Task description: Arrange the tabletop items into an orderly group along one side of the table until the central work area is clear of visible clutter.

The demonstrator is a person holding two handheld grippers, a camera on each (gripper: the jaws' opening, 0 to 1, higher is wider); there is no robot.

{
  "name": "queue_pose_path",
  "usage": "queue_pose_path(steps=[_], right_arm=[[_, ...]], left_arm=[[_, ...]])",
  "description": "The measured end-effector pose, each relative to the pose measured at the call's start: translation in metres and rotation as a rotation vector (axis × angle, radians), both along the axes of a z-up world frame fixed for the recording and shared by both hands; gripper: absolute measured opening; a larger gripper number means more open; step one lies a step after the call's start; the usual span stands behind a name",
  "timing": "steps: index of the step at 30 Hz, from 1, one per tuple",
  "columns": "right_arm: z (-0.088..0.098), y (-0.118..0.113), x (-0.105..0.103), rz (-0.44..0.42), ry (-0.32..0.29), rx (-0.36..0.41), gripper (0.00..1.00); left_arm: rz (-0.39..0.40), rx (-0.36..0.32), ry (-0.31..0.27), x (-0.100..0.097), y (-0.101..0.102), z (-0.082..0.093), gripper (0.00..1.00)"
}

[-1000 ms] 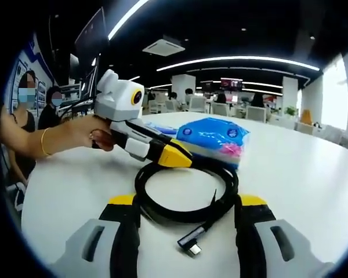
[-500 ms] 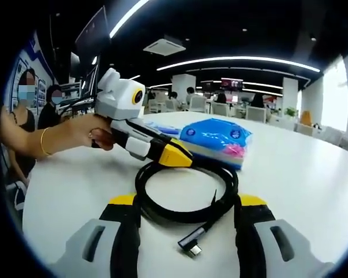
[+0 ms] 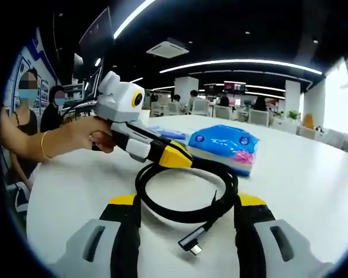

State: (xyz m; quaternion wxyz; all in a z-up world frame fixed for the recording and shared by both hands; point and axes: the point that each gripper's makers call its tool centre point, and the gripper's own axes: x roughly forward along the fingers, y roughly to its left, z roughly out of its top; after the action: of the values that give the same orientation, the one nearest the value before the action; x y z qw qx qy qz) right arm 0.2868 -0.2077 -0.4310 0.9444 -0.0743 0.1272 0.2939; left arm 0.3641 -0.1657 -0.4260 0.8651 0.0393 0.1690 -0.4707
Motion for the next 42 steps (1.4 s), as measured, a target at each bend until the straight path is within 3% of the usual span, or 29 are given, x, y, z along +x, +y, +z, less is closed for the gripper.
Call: queue_pose_path(steps=[25, 27, 28, 29, 30, 32, 35, 42], right_arm=[[0.004, 0.052, 0.000, 0.070, -0.003, -0.017, 0.62], [0.001, 0.061, 0.001, 0.086, 0.007, -0.014, 0.62], [0.001, 0.063, 0.002, 0.085, 0.007, -0.011, 0.60], [0.001, 0.064, 0.004, 0.079, 0.002, -0.007, 0.59], [0.000, 0.065, 0.006, 0.078, 0.005, -0.007, 0.58], [0.000, 0.068, 0.007, 0.083, 0.002, -0.007, 0.54], [-0.009, 0.070, 0.007, 0.101, -0.006, -0.061, 0.47], [-0.007, 0.066, 0.004, 0.099, -0.002, -0.055, 0.42]], left_arm=[[0.069, -0.010, -0.012, -0.001, 0.056, 0.008, 0.09], [0.079, -0.003, -0.032, -0.003, 0.065, 0.012, 0.03], [0.060, -0.012, -0.031, -0.005, 0.065, 0.013, 0.00], [0.025, -0.063, -0.014, -0.011, 0.059, 0.018, 0.00], [0.042, -0.067, -0.004, -0.011, 0.062, 0.017, 0.00], [0.027, 0.008, -0.067, -0.011, 0.063, 0.015, 0.00], [0.027, -0.015, -0.045, -0.013, 0.063, 0.014, 0.00], [0.029, -0.016, -0.039, -0.011, 0.068, 0.012, 0.01]])
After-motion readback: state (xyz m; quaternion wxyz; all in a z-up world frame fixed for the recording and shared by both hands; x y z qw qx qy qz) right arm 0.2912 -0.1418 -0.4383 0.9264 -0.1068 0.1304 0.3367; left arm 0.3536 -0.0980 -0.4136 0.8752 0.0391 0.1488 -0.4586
